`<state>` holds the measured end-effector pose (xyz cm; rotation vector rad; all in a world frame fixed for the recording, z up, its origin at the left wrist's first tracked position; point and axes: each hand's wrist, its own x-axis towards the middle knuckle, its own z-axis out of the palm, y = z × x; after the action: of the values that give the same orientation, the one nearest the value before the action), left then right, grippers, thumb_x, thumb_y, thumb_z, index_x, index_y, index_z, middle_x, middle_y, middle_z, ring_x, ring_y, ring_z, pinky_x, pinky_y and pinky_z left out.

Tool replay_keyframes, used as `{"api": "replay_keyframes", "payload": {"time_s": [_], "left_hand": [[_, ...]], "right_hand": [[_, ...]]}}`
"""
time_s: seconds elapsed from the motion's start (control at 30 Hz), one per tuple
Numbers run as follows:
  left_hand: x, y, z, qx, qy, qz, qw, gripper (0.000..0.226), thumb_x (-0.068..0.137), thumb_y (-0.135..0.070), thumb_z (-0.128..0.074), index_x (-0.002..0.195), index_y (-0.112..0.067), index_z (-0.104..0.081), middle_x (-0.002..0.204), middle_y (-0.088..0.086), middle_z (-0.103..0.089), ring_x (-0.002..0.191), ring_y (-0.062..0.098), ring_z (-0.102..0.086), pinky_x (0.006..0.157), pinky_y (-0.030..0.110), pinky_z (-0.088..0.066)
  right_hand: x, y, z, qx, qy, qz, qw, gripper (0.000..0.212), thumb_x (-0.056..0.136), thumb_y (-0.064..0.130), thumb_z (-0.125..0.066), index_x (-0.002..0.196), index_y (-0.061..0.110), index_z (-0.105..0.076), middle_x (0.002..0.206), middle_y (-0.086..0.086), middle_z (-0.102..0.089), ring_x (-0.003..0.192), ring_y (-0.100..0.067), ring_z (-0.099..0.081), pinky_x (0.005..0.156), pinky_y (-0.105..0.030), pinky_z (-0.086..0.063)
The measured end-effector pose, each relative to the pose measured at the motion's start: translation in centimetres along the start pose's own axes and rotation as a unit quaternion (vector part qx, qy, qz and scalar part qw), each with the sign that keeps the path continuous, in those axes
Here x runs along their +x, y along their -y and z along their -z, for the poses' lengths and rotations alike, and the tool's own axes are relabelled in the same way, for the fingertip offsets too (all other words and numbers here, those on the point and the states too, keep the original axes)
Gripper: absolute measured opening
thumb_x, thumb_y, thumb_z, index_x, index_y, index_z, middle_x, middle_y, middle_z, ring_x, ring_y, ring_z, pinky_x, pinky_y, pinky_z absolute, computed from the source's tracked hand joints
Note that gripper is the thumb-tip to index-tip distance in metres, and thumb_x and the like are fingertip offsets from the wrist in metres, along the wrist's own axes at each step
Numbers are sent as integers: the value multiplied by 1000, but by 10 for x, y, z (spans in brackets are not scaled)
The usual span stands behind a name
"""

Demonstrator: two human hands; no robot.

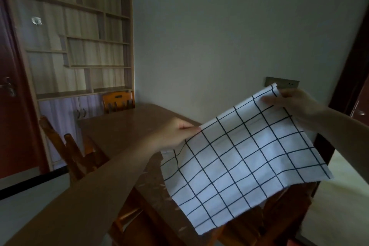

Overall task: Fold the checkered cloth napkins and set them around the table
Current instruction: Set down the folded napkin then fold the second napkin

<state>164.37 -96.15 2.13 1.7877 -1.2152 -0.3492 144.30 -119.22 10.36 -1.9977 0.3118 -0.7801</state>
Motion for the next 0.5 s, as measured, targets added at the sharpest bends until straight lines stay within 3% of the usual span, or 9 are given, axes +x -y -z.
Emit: {"api": "replay_keyframes", "payload": {"time_s": [0.07, 0.2, 0.27, 0.33, 0.37, 0.43, 0.47, 0.5], "left_hand": [[-1, -1, -3, 10, 8, -21, 1000, 31, 90, -28, -66, 117, -15, -65, 91, -19, -61, 72, -17, -56, 58, -1, -40], [3, 8, -4, 26, 9, -12, 1000, 21, 84, -16, -73, 103, -6, -72, 94, 4, -73, 78, 4, -65, 69, 16, -47], [3, 5, -5, 56, 57, -1, 997, 29, 87, -19, -70, 114, -9, -69, 105, -1, -70, 86, 3, -63, 71, 15, -46], [4, -8, -13, 56, 82, -5, 995, 49, 84, -28, -72, 130, -17, -58, 111, -14, -59, 98, 1, -57, 73, 10, -42], [7, -17, -18, 35, 70, -15, 997, 51, 82, -33, -74, 129, -22, -57, 109, -19, -57, 96, -2, -57, 74, 10, -42], [17, -36, -29, -13, 12, -43, 999, 31, 78, -39, -76, 105, -27, -67, 93, -13, -68, 81, -1, -63, 73, 18, -47], [23, -40, -32, -25, -27, -58, 998, 28, 76, -43, -76, 91, -21, -71, 83, -1, -71, 72, 7, -63, 71, 25, -49], [27, -41, -33, -30, -60, -67, 995, 38, 74, -47, -74, 82, -9, -70, 74, 12, -67, 66, 14, -59, 66, 30, -44]], "right_hand": [[1, 0, -1, -10, 2, 4, 1000, 36, 85, 9, -66, 52, 23, -70, 52, 8, -65, 49, -3, -61, 53, -19, -49], [-2, 5, -6, -78, 4, 10, 997, 47, 86, 12, -67, 43, 31, -66, 46, 17, -58, 46, 6, -54, 62, -22, -37], [-3, 10, -9, -118, 8, 13, 993, 29, 83, 18, -71, 56, 28, -72, 56, 13, -66, 57, 2, -60, 67, -24, -40], [-2, 16, -21, -158, 27, 22, 987, 8, 83, 21, -72, 79, 14, -75, 76, -5, -71, 72, -15, -63, 69, -28, -45], [-2, 19, -29, -181, 41, 27, 982, 14, 83, 22, -72, 85, 7, -73, 80, -12, -69, 72, -19, -60, 66, -26, -45], [3, 23, -45, -207, 66, 30, 976, 14, 84, 23, -72, 83, 9, -72, 69, -6, -63, 59, -10, -54, 52, -14, -41], [4, 26, -51, -214, 74, 31, 974, 13, 83, 24, -73, 79, 12, -71, 62, 0, -59, 51, -5, -50, 45, -9, -38], [5, 27, -54, -223, 79, 28, 971, 14, 81, 25, -75, 77, 13, -71, 56, 5, -55, 45, -2, -47, 43, -9, -36]]}}
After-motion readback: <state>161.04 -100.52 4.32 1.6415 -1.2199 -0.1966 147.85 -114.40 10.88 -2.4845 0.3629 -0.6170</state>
